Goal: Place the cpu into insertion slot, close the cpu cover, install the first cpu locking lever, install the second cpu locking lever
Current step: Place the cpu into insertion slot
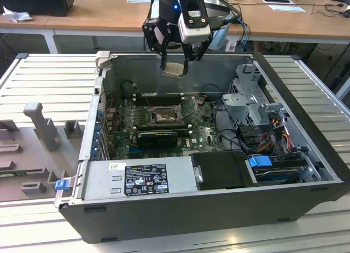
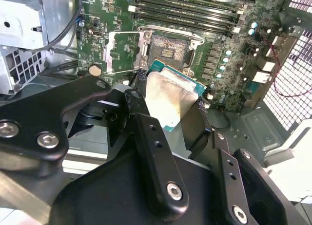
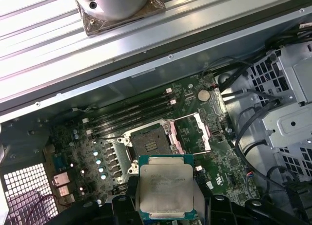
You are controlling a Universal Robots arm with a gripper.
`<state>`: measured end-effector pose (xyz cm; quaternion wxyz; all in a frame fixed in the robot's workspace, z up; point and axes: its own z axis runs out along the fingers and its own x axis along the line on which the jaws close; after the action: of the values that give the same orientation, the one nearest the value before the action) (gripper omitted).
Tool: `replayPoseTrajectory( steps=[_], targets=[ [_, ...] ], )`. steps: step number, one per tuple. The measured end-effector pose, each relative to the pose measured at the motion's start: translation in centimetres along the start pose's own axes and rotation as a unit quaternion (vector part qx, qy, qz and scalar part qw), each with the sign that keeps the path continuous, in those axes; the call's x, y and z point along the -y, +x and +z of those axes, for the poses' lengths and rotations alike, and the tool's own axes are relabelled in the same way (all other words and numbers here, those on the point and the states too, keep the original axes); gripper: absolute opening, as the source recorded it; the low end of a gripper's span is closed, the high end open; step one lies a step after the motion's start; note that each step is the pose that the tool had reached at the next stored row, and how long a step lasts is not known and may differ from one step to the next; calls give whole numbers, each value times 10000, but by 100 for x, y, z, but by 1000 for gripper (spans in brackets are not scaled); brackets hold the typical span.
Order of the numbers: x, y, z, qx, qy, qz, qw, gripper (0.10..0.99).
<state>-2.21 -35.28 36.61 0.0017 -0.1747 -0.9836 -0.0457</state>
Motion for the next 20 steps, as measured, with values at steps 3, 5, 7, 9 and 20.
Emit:
replayPoseTrajectory(
  steps=[3,5,7,9,20],
  targets=[
    [0,0,0,3,-1,34,10000,529],
    [0,0,0,5,-1,62,10000,529],
    [0,0,0,9,-2,104,9999,529],
    [0,0,0,19,-4,209,9998,529],
    [4,-1,40,30,-5,346,9994,529]
  ],
)
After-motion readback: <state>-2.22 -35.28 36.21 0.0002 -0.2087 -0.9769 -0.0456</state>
